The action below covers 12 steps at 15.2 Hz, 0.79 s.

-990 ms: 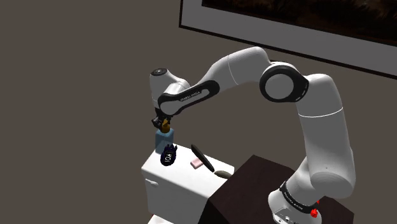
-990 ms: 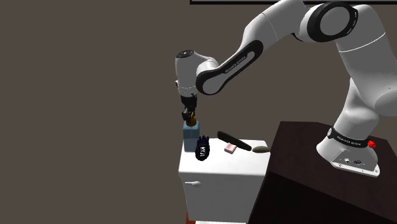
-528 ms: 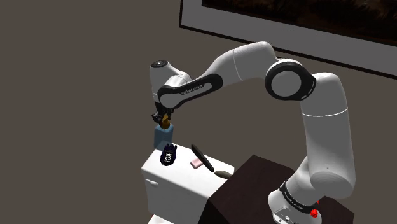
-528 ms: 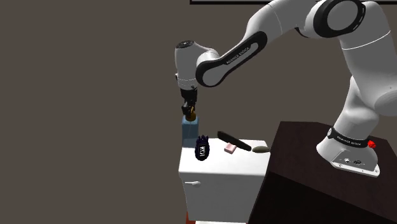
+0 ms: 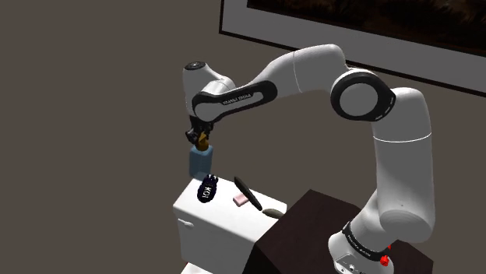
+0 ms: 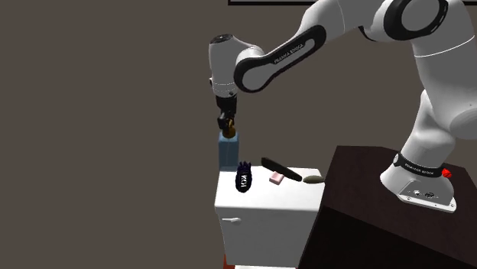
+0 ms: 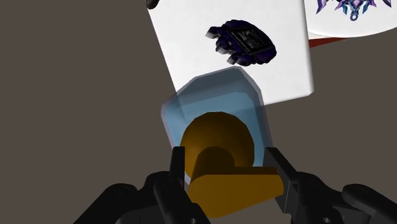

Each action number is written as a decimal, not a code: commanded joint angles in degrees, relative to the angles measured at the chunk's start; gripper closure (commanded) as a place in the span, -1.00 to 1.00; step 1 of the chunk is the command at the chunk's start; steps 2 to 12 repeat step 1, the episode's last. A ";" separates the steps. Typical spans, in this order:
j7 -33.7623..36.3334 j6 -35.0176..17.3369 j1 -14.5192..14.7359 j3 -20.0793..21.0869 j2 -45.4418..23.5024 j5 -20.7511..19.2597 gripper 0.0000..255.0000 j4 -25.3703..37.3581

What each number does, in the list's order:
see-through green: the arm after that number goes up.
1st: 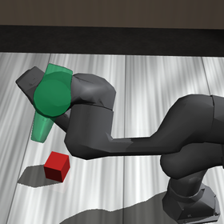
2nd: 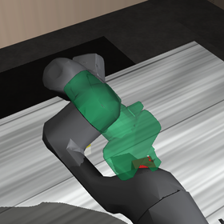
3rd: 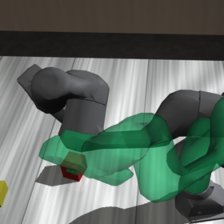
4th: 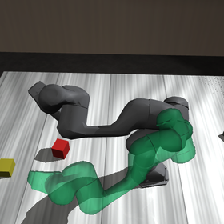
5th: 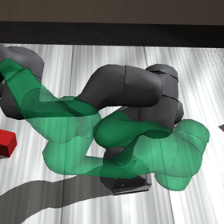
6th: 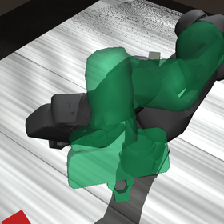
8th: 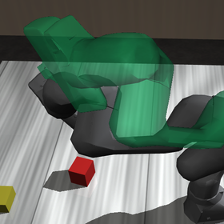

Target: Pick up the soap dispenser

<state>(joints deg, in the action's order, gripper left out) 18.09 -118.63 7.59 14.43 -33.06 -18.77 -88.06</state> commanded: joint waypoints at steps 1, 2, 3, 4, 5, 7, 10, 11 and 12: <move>-0.10 0.34 -0.02 0.04 0.19 0.08 1.00 0.17; -0.10 0.34 -0.02 0.04 0.19 0.08 1.00 0.17; -0.10 0.34 -0.02 0.04 0.19 0.08 1.00 0.17; -0.10 0.34 -0.02 0.04 0.19 0.08 1.00 0.17; -0.10 0.34 -0.02 0.04 0.19 0.08 1.00 0.17; -0.10 0.34 -0.02 0.04 0.19 0.08 1.00 0.17; -0.10 0.34 -0.02 0.04 0.19 0.08 1.00 0.17; -0.10 0.34 -0.02 0.04 0.19 0.08 1.00 0.17; -0.10 0.34 -0.02 0.04 0.19 0.08 1.00 0.17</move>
